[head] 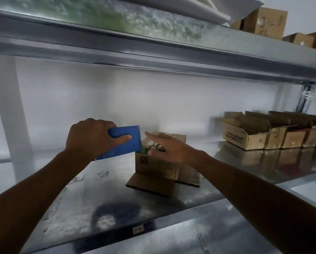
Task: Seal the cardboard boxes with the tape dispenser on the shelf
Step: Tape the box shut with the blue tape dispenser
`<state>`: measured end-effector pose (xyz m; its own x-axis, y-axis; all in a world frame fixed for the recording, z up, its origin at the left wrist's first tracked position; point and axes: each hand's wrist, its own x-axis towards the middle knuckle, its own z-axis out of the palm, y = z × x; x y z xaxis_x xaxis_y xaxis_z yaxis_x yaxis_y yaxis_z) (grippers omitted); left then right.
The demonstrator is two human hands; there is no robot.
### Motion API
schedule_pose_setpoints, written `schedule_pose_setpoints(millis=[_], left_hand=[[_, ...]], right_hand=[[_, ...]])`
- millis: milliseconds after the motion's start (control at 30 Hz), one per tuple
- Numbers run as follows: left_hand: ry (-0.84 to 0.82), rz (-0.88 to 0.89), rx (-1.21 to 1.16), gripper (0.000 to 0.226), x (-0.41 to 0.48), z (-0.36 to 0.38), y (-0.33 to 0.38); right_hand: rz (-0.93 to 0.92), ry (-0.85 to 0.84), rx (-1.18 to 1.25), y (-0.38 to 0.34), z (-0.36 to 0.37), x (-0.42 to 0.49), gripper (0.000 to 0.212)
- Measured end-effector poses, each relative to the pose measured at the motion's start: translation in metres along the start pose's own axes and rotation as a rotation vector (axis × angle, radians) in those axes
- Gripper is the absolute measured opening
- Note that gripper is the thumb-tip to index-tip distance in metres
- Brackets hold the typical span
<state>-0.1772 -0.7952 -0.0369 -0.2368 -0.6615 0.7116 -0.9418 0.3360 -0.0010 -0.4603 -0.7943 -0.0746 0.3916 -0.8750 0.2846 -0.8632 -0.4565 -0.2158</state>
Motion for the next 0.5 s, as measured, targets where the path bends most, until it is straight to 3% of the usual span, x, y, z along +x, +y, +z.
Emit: schedule_pose_setpoints(millis=[100, 200, 367, 500], left_hand=[[-0.011, 0.009, 0.01, 0.085, 0.001, 0.004, 0.0], [-0.028, 0.007, 0.035, 0.083, 0.001, 0.005, 0.0], [-0.009, 0.001, 0.035, 0.082, 0.001, 0.009, -0.002], [-0.01, -0.001, -0.005, 0.085, 0.001, 0.009, 0.004]], right_hand=[[0.14, 0.066, -0.22, 0.004, 0.011, 0.007, 0.073], [0.132, 0.097, -0.272, 0.009, 0.017, 0.009, 0.059], [0.081, 0.096, -0.206, 0.018, 0.016, 0.009, 0.048], [0.057, -0.038, -0.103, 0.026, 0.005, 0.011, 0.052]])
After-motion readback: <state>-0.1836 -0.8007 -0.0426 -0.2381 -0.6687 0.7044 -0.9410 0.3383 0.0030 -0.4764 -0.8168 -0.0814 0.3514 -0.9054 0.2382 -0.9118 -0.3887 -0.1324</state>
